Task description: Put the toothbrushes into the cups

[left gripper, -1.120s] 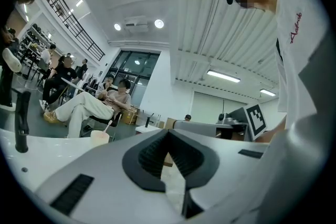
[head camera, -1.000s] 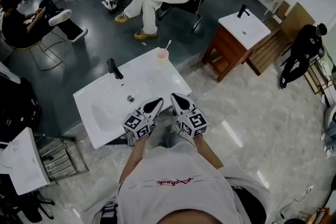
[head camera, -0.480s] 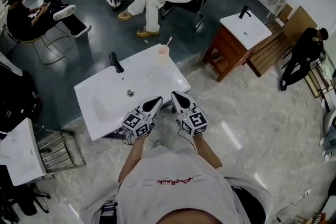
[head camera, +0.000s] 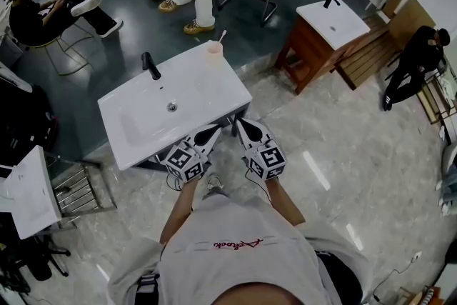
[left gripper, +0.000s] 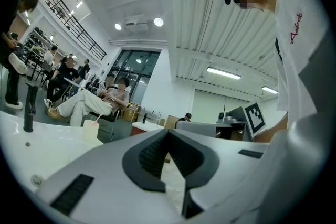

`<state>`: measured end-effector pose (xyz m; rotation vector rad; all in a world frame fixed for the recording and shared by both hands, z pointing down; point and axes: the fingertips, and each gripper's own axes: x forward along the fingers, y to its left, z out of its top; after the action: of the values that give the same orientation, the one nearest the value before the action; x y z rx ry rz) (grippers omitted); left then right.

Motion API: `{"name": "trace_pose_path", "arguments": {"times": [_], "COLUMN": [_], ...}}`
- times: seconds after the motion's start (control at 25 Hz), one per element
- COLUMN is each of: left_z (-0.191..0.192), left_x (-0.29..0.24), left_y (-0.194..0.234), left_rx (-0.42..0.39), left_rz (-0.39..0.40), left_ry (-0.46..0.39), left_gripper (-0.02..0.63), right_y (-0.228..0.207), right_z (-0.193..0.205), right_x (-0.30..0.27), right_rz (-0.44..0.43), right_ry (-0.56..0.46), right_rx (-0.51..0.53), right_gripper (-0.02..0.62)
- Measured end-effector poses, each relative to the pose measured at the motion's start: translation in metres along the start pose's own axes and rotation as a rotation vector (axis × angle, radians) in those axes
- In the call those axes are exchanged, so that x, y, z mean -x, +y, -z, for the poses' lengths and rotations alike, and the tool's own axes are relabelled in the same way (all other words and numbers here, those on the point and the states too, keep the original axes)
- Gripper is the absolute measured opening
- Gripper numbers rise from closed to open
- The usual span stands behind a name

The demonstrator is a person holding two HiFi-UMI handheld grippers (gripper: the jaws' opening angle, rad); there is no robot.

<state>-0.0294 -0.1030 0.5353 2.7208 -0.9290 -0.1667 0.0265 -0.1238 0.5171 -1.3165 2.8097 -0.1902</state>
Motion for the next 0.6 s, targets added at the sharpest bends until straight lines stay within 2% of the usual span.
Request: {"name": "trace_pose_path", "arguments": {"times": [0.32, 0.6], "left_z": [0.019, 0.041], "left_x": [0.017, 0.037], "left_y": [-0.047, -0.107], "left_rx": [-0.001, -0.007], "left_rz": [-0.017, -0.011], "left_ry": [0.010, 0.031], "left_gripper": [0.014, 0.014], "right_y": [0.017, 0.033], "right_z": [0.007, 0.011], "right_x": [0.049, 0.113], "right_rz": [-0.012, 0.003], "right_ry": [-0.003, -0.020], "right_rx": [-0.009, -0.017], "right_gripper": [0.011, 0.011]}}
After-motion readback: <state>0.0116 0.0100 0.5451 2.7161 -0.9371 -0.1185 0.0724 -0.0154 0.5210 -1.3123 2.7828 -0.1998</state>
